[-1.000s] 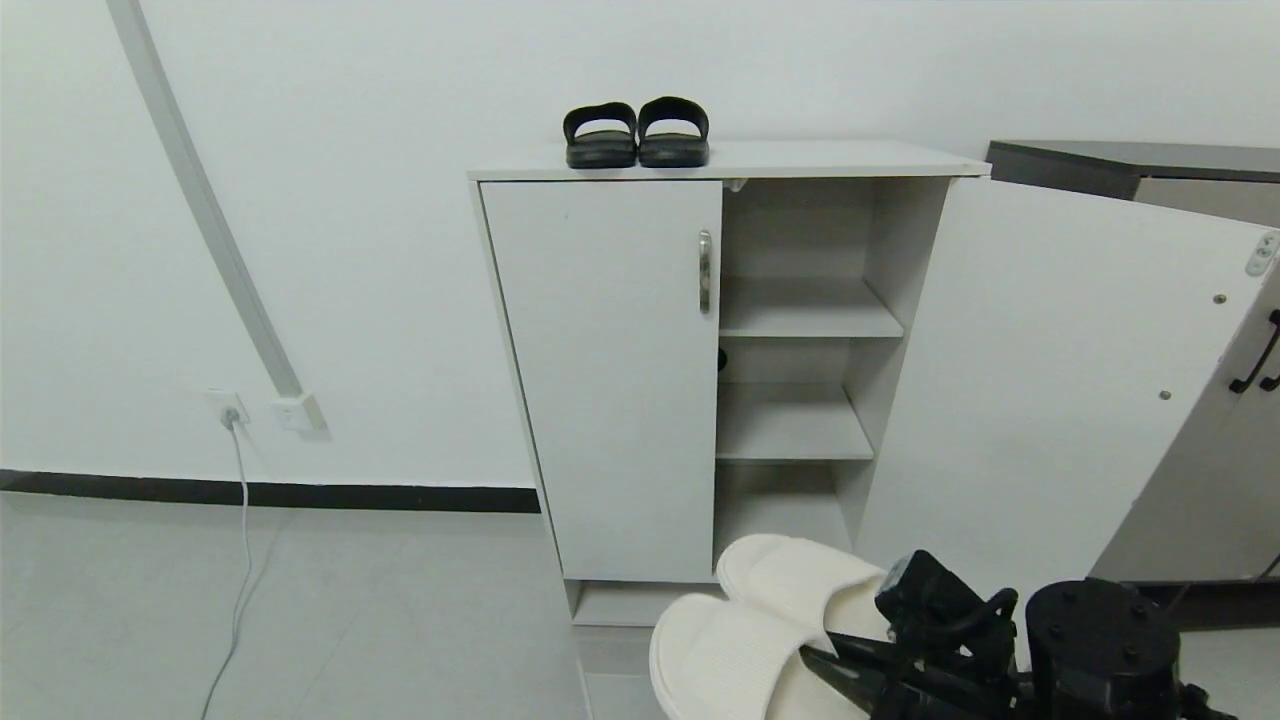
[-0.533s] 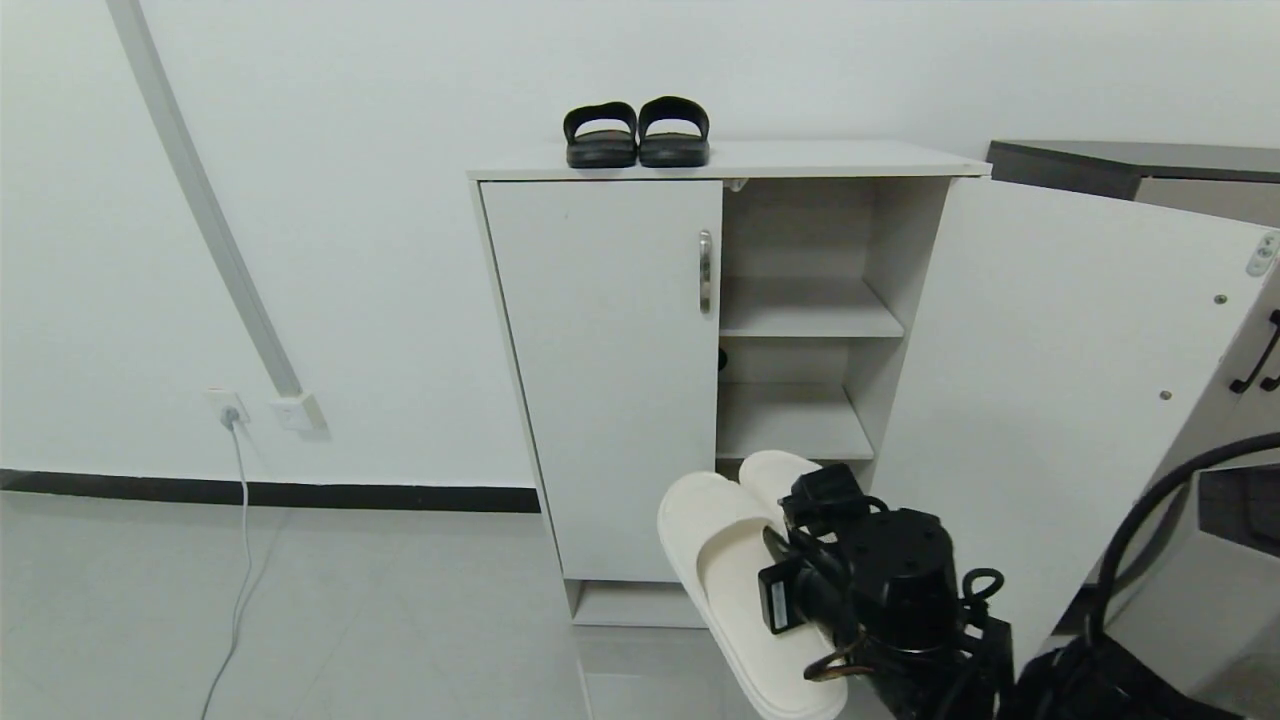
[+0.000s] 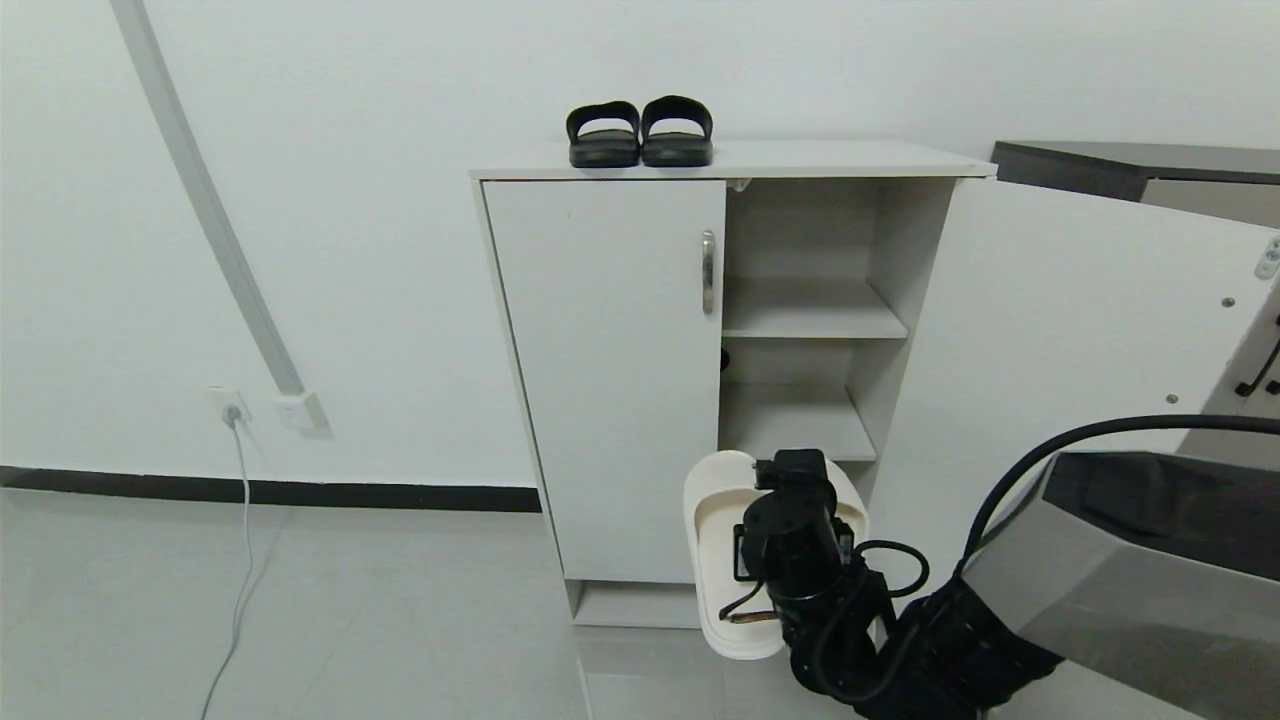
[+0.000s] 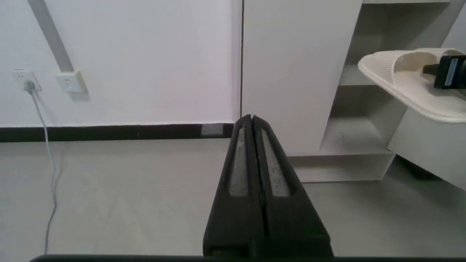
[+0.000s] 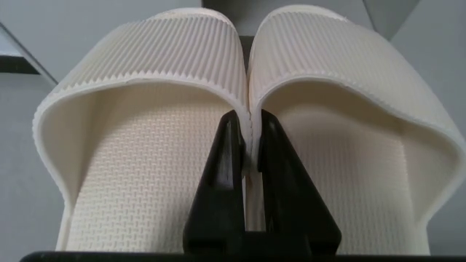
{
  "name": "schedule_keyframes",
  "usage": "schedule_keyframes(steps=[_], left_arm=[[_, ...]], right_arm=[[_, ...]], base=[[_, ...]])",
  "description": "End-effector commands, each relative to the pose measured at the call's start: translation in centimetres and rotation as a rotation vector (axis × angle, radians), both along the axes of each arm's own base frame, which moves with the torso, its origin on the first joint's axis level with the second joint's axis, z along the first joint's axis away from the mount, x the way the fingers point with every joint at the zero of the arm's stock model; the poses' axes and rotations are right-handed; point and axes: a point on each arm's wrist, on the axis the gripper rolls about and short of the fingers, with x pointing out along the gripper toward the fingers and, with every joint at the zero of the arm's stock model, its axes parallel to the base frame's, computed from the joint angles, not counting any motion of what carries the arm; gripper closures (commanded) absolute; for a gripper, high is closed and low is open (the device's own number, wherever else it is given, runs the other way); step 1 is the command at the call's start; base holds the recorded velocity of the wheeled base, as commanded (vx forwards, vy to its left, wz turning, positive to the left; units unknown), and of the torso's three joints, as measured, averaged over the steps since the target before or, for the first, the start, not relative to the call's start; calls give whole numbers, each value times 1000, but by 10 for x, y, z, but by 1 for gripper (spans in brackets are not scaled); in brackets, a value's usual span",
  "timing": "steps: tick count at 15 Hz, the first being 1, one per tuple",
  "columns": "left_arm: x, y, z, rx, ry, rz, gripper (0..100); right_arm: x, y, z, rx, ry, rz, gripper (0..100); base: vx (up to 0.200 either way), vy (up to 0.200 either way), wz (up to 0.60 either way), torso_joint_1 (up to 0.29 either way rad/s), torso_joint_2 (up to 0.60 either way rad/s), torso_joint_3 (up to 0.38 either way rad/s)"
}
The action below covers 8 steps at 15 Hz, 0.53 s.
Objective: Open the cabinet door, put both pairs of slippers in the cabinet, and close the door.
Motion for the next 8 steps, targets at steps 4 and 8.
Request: schedule_keyframes(steps=[4, 8], left_arm=[[0, 0, 0, 1, 4, 0, 100], [0, 0, 0, 1, 2, 0, 100]], right_arm=[[3, 1, -8, -13, 11, -4, 100], [4, 1, -16, -23, 20, -7, 100]], base=[[0, -200, 0, 2, 5, 4], [0, 0, 0, 0, 0, 0]])
